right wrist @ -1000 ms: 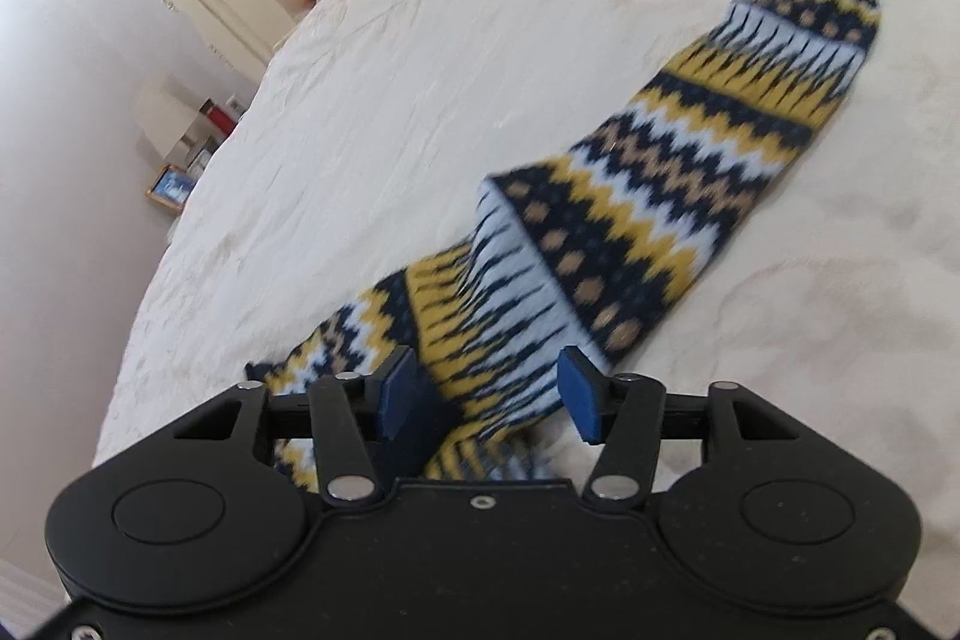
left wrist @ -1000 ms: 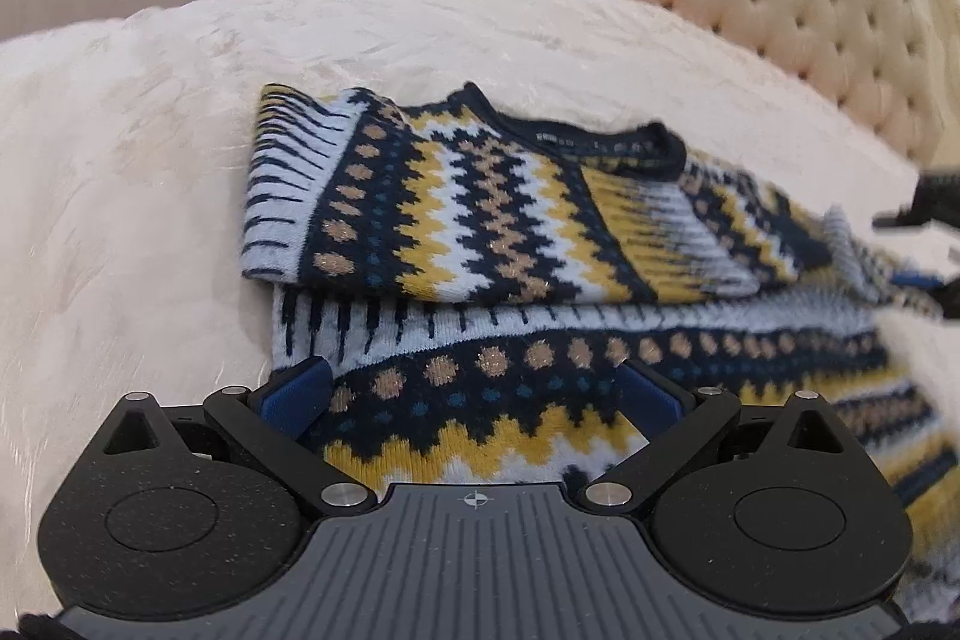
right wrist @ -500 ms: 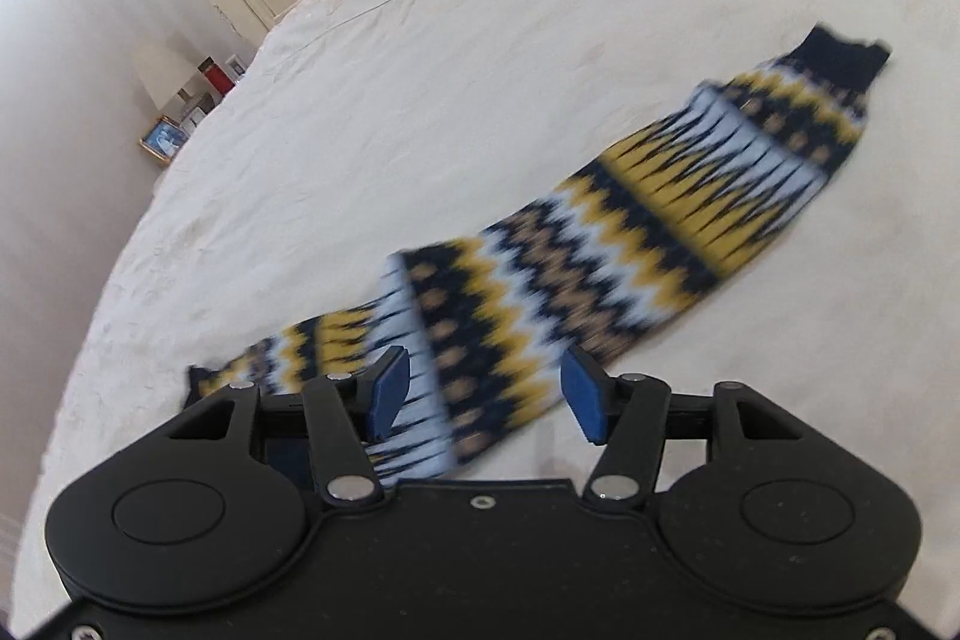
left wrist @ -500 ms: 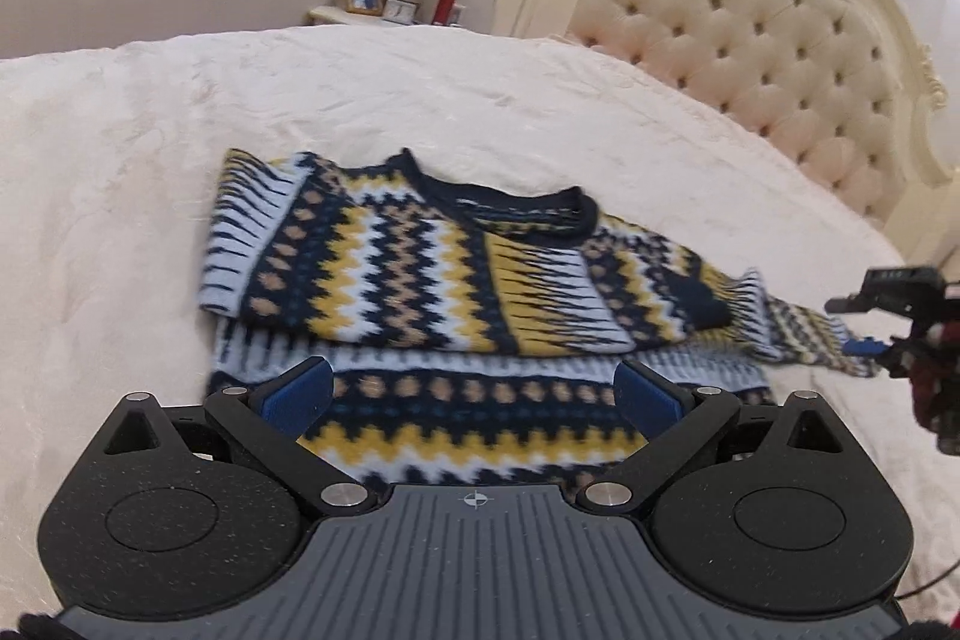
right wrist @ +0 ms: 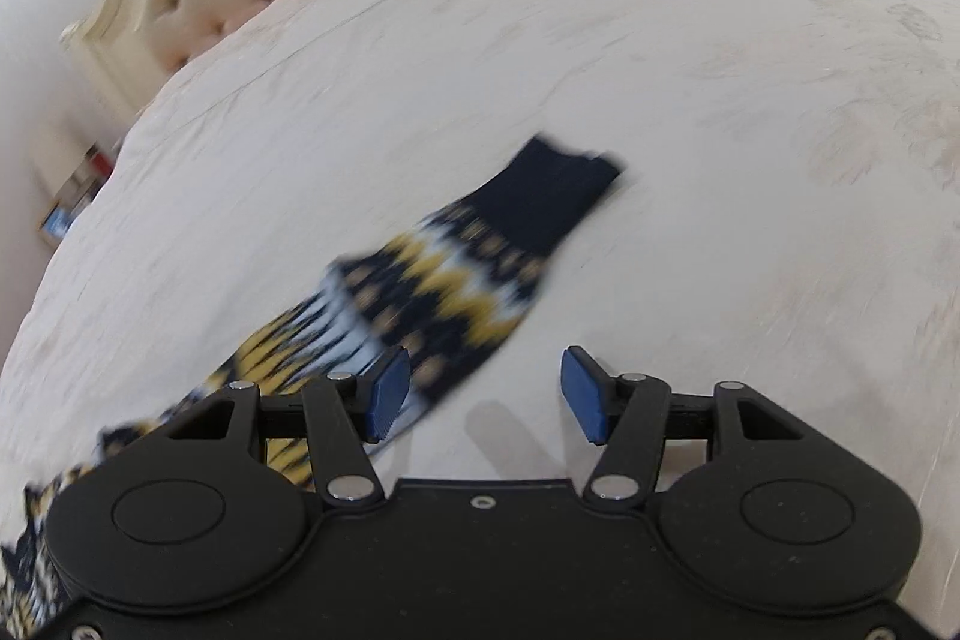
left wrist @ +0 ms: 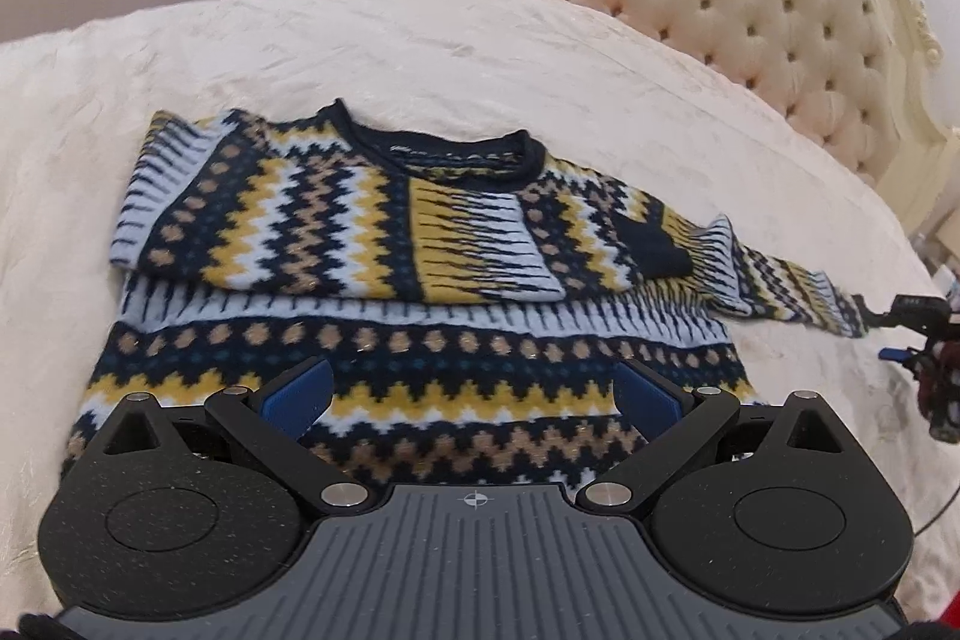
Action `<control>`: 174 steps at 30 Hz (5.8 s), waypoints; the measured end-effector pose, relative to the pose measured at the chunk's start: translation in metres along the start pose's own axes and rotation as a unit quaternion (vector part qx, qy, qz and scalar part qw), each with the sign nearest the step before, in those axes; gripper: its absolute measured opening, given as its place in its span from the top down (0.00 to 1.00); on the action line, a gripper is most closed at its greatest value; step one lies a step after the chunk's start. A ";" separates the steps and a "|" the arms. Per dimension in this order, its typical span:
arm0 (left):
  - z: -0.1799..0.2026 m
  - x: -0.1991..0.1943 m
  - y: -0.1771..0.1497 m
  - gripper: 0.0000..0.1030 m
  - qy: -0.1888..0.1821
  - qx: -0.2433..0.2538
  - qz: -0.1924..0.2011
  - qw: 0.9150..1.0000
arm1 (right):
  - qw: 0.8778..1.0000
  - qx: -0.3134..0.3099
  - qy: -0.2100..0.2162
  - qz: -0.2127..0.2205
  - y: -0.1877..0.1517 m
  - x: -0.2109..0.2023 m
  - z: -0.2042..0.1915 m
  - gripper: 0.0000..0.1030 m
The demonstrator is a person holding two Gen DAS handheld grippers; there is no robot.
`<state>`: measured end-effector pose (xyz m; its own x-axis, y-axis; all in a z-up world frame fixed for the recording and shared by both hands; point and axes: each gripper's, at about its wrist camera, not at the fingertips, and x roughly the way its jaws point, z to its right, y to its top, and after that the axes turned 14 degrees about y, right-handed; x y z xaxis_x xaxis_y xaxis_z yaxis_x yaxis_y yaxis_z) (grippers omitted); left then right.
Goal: Fold small clothes
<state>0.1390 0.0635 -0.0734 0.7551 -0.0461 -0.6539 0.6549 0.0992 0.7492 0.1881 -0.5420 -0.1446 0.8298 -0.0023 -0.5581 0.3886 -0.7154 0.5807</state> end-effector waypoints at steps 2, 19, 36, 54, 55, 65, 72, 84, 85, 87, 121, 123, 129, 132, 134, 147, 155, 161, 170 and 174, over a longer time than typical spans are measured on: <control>0.005 0.001 -0.002 0.02 -0.003 -0.002 -0.001 1.000 | 1.000 0.005 0.004 0.006 0.006 0.007 0.006 0.40; -0.016 0.016 0.001 0.02 0.021 -0.007 -0.031 0.999 | 0.998 0.038 0.026 0.036 0.015 0.023 -0.001 0.88; -0.085 0.032 0.019 0.02 0.050 -0.055 -0.039 0.996 | 0.959 -0.154 0.237 0.007 -0.012 -0.044 -0.251 0.89; -0.129 0.031 0.027 0.02 0.038 -0.130 -0.019 0.991 | 0.878 -0.260 0.369 -0.161 -0.224 0.013 -0.401 0.88; -0.130 0.032 0.027 0.02 0.037 -0.133 -0.019 0.990 | 0.875 -0.274 0.363 -0.169 -0.234 0.018 -0.400 0.88; -0.133 0.036 0.025 0.02 0.021 -0.143 -0.021 0.989 | 0.846 -0.359 0.342 -0.196 -0.277 0.010 -0.387 0.36; -0.129 0.034 0.024 0.02 0.021 -0.133 -0.014 0.991 | 0.868 -0.366 0.280 -0.186 -0.238 -0.002 -0.364 0.35; -0.089 0.013 0.030 0.02 0.052 -0.027 0.036 0.998 | 0.927 -0.223 0.214 -0.212 -0.190 0.001 -0.305 0.24; -0.084 0.013 0.030 0.02 0.056 -0.015 0.041 0.998 | 0.931 -0.202 0.218 -0.213 -0.184 0.004 -0.301 0.24; -0.074 0.012 0.032 0.02 0.061 0.005 0.048 0.997 | 0.936 -0.177 0.222 -0.206 -0.172 0.008 -0.296 0.21; -0.016 0.103 0.080 0.83 0.044 0.002 -0.004 0.999 | 0.968 -0.035 0.208 -0.137 -0.099 0.018 -0.227 0.20; -0.016 0.093 0.087 0.84 0.040 0.000 0.016 0.999 | 0.968 -0.032 0.207 -0.136 -0.099 0.017 -0.226 0.20; -0.016 0.061 0.111 0.91 0.018 -0.001 0.070 0.997 | 0.968 -0.035 0.207 -0.137 -0.100 0.017 -0.228 0.20; -0.025 0.047 0.117 0.91 0.013 -0.017 0.089 0.996 | 0.967 -0.032 0.211 -0.140 -0.100 0.018 -0.227 0.20; -0.034 0.041 0.116 0.91 0.015 -0.031 0.095 0.995 | 0.967 -0.029 0.212 -0.140 -0.100 0.018 -0.226 0.20; -0.088 0.080 0.076 0.62 0.018 -0.104 -0.008 0.994 | 0.966 -0.041 0.209 -0.145 -0.105 0.019 -0.232 0.20; -0.088 0.109 0.076 0.41 0.003 -0.119 -0.043 0.992 | 0.964 -0.055 0.211 -0.154 -0.111 0.021 -0.241 0.20; -0.088 0.123 0.078 0.56 -0.017 -0.175 -0.043 0.984 | 0.964 -0.055 0.209 -0.155 -0.112 0.023 -0.242 0.20; -0.050 0.069 0.103 1.00 0.003 -0.106 0.080 0.991 | 0.966 -0.053 0.202 -0.150 -0.112 0.025 -0.240 0.20; -0.043 0.043 0.120 0.99 -0.021 -0.075 0.099 0.992 | 0.966 -0.054 0.203 -0.152 -0.113 0.024 -0.241 0.20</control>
<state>0.2490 0.1164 -0.0161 0.8716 -0.0516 -0.4875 0.4833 0.2577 0.8367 0.2612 -0.2930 -0.0807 0.7514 0.4854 -0.4469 0.6597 -0.5638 0.4969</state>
